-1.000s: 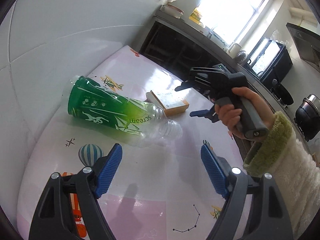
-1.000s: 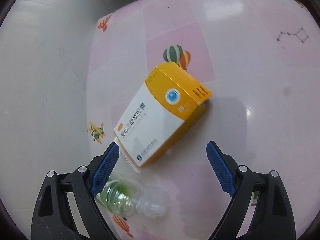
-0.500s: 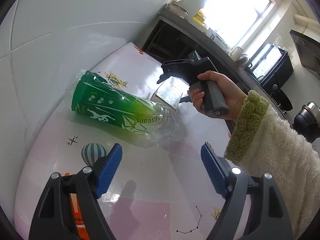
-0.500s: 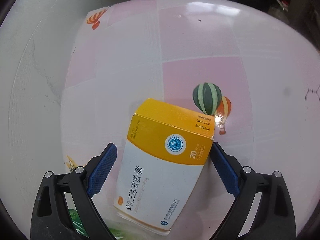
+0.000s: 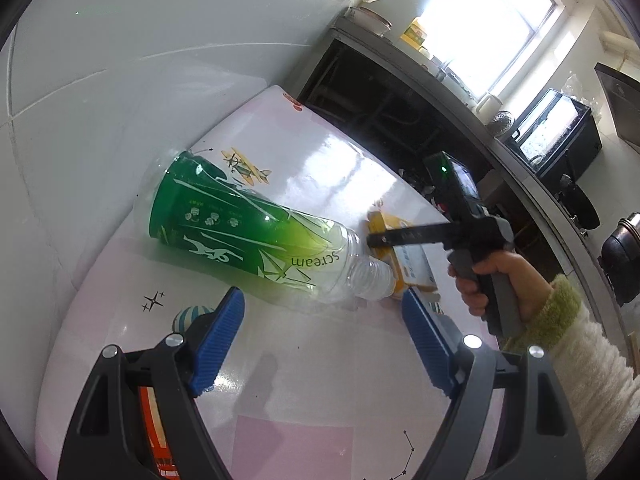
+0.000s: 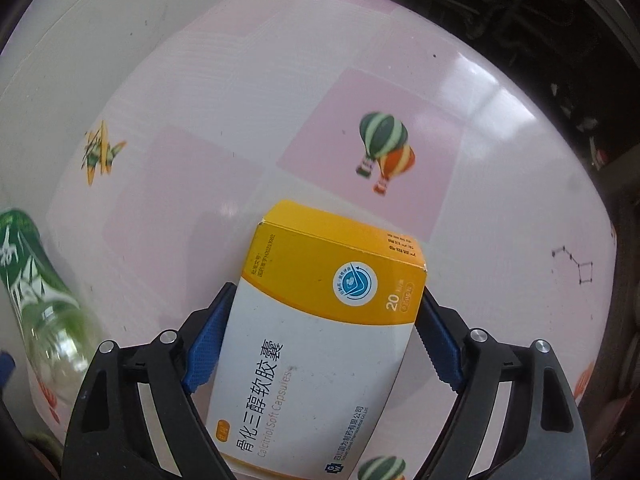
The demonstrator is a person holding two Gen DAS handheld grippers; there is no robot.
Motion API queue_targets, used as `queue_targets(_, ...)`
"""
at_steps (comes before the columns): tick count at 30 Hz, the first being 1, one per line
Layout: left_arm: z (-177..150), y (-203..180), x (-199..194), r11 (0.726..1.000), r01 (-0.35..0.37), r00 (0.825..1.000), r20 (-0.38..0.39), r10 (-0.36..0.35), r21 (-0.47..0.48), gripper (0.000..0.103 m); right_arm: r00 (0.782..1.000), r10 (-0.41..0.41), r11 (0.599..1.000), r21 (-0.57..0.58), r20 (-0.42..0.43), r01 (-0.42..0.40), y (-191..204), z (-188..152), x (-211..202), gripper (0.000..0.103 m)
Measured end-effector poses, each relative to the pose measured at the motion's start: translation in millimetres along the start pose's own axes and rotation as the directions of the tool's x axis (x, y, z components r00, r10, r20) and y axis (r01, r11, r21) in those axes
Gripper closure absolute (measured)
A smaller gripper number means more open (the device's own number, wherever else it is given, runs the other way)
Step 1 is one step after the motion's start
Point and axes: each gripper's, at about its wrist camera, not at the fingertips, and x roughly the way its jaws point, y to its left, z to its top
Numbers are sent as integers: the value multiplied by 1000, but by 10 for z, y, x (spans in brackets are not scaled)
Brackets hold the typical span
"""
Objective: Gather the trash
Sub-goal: 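Grasp the green-labelled bottle with the left gripper while the right gripper grasps the orange-white medicine box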
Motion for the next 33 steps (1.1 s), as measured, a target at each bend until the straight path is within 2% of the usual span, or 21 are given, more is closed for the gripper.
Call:
queue_targets(4,-10,16,63,1000,-22,1000,-21,22,-8,24,1000,3,999,-47,3,-3,-23,-353,-106,20)
queue_targets(7,-25,11,89,999,-35,999,-27,35,-5,24,995,34,999,-34,94,-31,-34,-439,-376,19)
queue_targets(9,-49,14,97,999,-47,998,-32,47,-2,24,981,70,997,-30,180,-65,-32,-431,-641,18)
queue_targets(11,-77,23,105,998,-55,998,-38,54,-4,24,951,177,984,-49,254,-170,40,-382,-887,16)
queue_targets(12,-89,28,110,998,-59,998,-39,59,-5,24,934,240,971,-65,263,-231,134,-328,-942,14)
queue_targets(14,-128,49,112,998,-66,997,-42,66,-10,24,895,391,920,-105,216,-377,308,-172,-912,14)
queue_targets(16,-157,58,120,997,-72,996,-46,71,-18,25,875,464,885,-118,141,-450,532,-126,-786,14)
queue_targets(20,-185,84,128,997,-70,996,-49,68,-37,25,858,513,856,-86,25,-510,797,96,-358,14)
queue_targets(21,-192,103,133,997,-66,997,-53,64,-41,25,846,533,844,-61,-3,-532,826,114,-266,15)
queue_targets(23,-192,120,132,997,-53,997,-60,49,-57,25,803,593,805,2,-59,-594,874,65,-145,22)
queue_targets(25,-179,132,133,997,-41,997,-63,37,-64,25,771,632,775,43,-81,-631,868,72,-31,24)
queue_targets(29,-180,153,135,997,-17,998,-64,13,-69,25,738,669,743,83,-91,-664,818,-221,-73,34)
queue_targets(33,-239,170,155,997,7,997,-82,-13,-79,25,709,701,710,175,-81,-682,814,-492,-18,36)
